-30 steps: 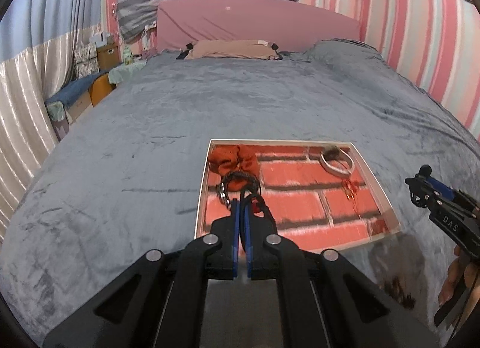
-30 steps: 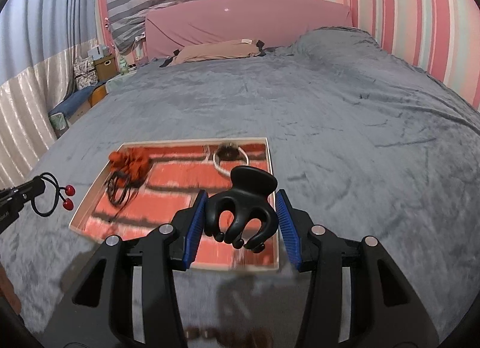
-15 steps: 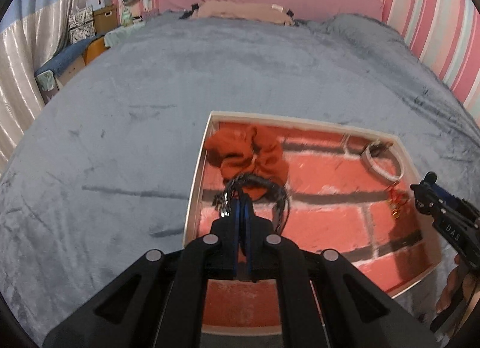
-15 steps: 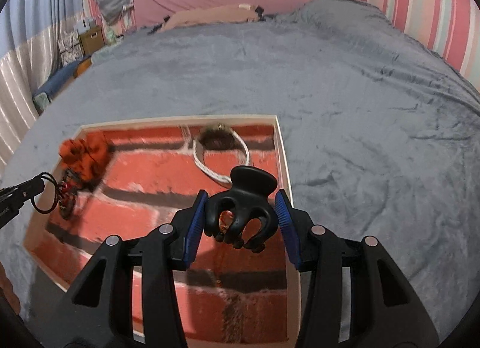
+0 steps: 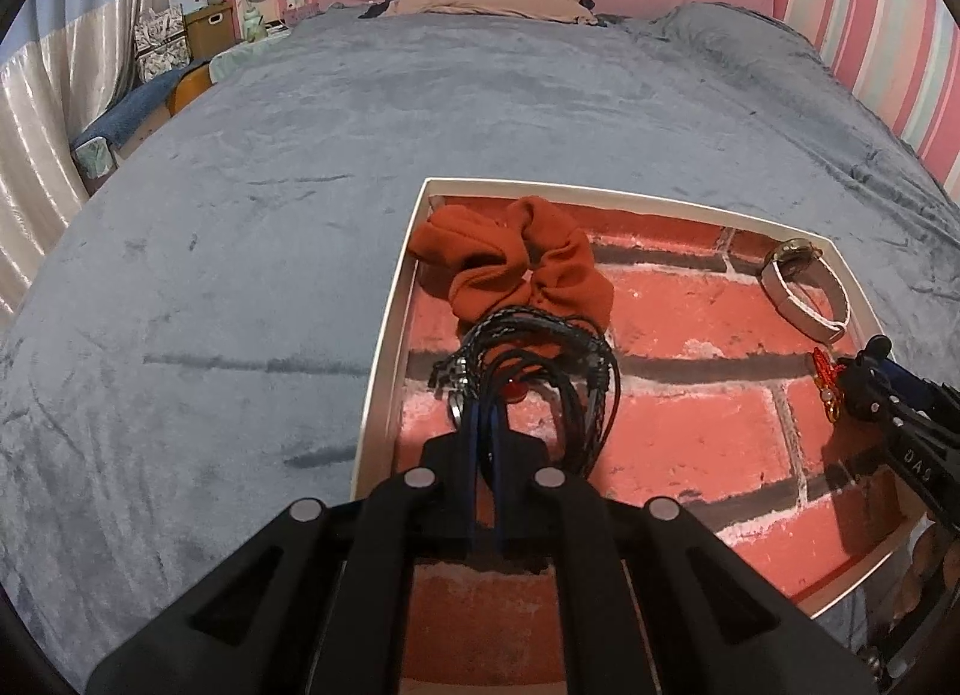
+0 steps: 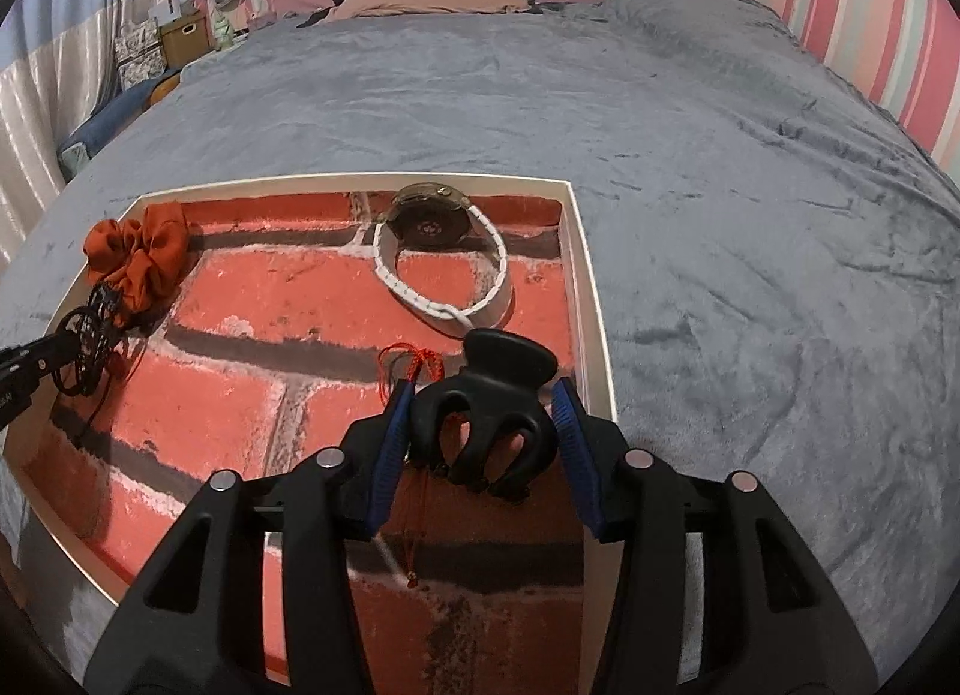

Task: Organize jewelry
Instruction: 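Carry hair tie and claw clip into the brick tray while both tools open to release, then move the left tool to the cream scrunchie while the right approaches the wooden bead bracelet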

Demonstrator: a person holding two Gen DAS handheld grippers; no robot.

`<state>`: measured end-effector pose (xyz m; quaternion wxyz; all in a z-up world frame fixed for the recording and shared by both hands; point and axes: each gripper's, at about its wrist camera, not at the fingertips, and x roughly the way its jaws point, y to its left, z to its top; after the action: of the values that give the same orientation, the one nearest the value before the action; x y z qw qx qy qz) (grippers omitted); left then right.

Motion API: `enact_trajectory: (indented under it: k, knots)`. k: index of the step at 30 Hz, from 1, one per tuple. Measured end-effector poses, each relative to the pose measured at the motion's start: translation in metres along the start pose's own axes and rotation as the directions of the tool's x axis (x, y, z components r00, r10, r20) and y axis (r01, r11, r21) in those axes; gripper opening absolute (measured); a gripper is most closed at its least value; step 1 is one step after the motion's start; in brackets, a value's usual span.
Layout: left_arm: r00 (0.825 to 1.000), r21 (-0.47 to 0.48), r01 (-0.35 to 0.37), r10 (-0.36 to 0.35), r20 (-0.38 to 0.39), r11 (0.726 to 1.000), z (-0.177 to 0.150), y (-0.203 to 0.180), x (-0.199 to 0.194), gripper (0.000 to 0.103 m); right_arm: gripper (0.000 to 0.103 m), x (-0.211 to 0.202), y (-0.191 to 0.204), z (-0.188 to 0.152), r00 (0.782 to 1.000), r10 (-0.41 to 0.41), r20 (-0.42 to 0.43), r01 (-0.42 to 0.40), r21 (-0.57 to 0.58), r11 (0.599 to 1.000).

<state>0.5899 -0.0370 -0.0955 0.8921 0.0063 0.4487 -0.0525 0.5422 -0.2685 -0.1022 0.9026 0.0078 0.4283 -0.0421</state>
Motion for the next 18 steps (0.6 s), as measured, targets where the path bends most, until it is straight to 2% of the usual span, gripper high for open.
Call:
enact_trajectory:
  k: [2, 4, 7, 9, 11, 13, 18]
  knots:
    - [1.0, 0.0, 0.005, -0.005, 0.012, 1.0, 0.0, 0.001, -0.005, 0.005, 0.071, -0.005, 0.003, -0.001, 1.0, 0.014, 0.01, -0.013, -0.02, 1.0]
    - [1.0, 0.001, 0.023, -0.023, 0.019, 1.0, 0.0, 0.0, -0.013, 0.005, 0.078, -0.015, 0.005, -0.001, 0.999, 0.004, 0.041, -0.003, -0.034, 0.999]
    - [0.999, 0.006, 0.043, -0.043, 0.026, 0.999, 0.0, -0.002, -0.024, 0.006, 0.079, -0.03, 0.003, 0.001, 0.997, 0.047, 0.062, -0.045, -0.033, 0.998]
    - [0.998, 0.012, 0.049, -0.05, 0.038, 0.999, -0.002, -0.005, -0.037, 0.015, 0.08, -0.041, 0.002, 0.002, 0.995, 0.054, 0.079, -0.051, -0.037, 0.998]
    - [0.997, 0.016, 0.044, -0.045, 0.065, 0.999, -0.005, -0.007, -0.051, 0.058, 0.084, -0.057, 0.0, 0.0, 0.993, 0.057, 0.105, -0.054, -0.036, 0.998]
    - [0.992, 0.025, 0.019, -0.022, 0.122, 0.999, -0.01, -0.009, -0.073, 0.062, 0.084, -0.074, -0.004, -0.003, 0.99, 0.069, 0.119, -0.067, -0.024, 0.997]
    - [0.989, 0.041, 0.029, -0.035, 0.144, 0.999, -0.025, -0.01, -0.112, 0.063, 0.084, -0.114, -0.014, -0.023, 0.987, 0.076, 0.144, -0.08, 0.023, 0.997]
